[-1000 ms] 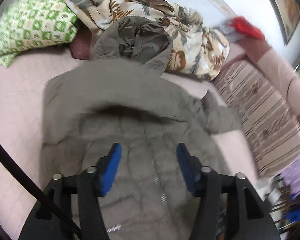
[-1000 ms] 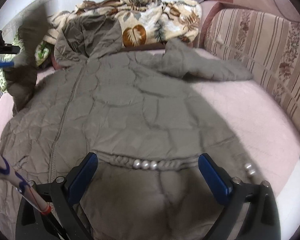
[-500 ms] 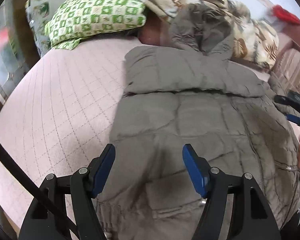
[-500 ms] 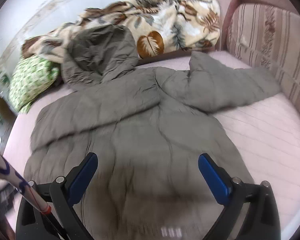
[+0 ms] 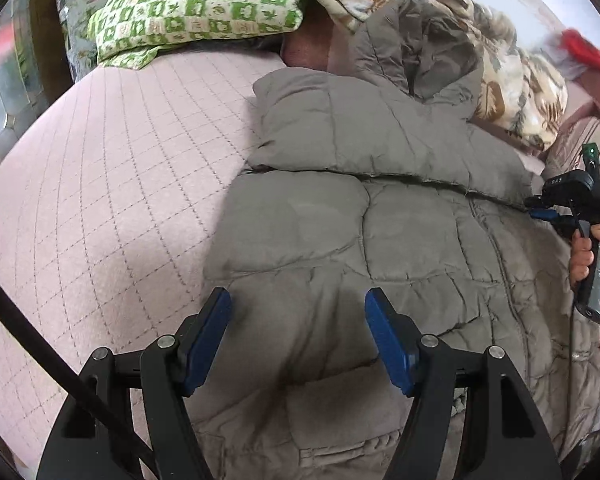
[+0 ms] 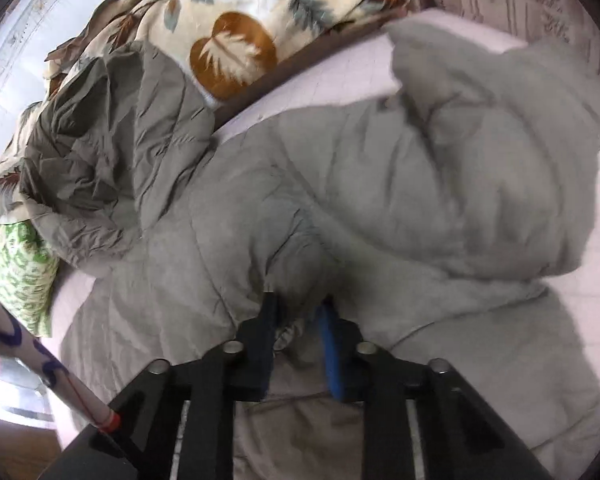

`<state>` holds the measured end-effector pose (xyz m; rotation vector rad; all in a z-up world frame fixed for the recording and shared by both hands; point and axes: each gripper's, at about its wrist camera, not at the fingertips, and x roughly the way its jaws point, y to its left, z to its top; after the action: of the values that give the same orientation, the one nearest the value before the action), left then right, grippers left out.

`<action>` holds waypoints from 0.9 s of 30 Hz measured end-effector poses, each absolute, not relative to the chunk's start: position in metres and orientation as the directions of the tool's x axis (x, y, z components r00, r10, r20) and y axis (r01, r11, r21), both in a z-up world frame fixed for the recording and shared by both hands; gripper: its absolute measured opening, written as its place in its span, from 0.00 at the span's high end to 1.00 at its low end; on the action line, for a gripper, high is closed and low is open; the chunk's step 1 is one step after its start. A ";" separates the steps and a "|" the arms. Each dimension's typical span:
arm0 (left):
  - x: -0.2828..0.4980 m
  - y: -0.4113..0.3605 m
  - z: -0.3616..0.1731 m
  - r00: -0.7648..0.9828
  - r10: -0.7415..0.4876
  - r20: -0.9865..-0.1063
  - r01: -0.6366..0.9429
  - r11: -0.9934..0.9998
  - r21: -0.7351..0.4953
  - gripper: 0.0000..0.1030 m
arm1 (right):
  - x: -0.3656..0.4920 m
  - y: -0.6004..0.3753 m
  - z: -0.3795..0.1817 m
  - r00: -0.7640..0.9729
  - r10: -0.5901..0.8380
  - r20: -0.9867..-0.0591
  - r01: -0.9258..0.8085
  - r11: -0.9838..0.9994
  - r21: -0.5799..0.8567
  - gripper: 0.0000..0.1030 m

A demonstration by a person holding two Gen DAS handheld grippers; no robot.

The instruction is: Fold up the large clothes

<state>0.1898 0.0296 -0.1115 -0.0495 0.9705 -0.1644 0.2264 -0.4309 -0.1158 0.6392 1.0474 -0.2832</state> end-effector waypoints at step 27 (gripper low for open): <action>0.192 0.008 -0.141 0.565 0.038 -0.824 0.031 0.997 0.068 0.08 | 0.038 -0.727 -0.084 0.486 -0.204 -0.850 0.821 0.439 0.365 0.35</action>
<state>0.1922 0.0076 -0.1407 0.0776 0.9707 0.0039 0.0380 -0.7273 -0.0838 0.8894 0.8232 -0.7350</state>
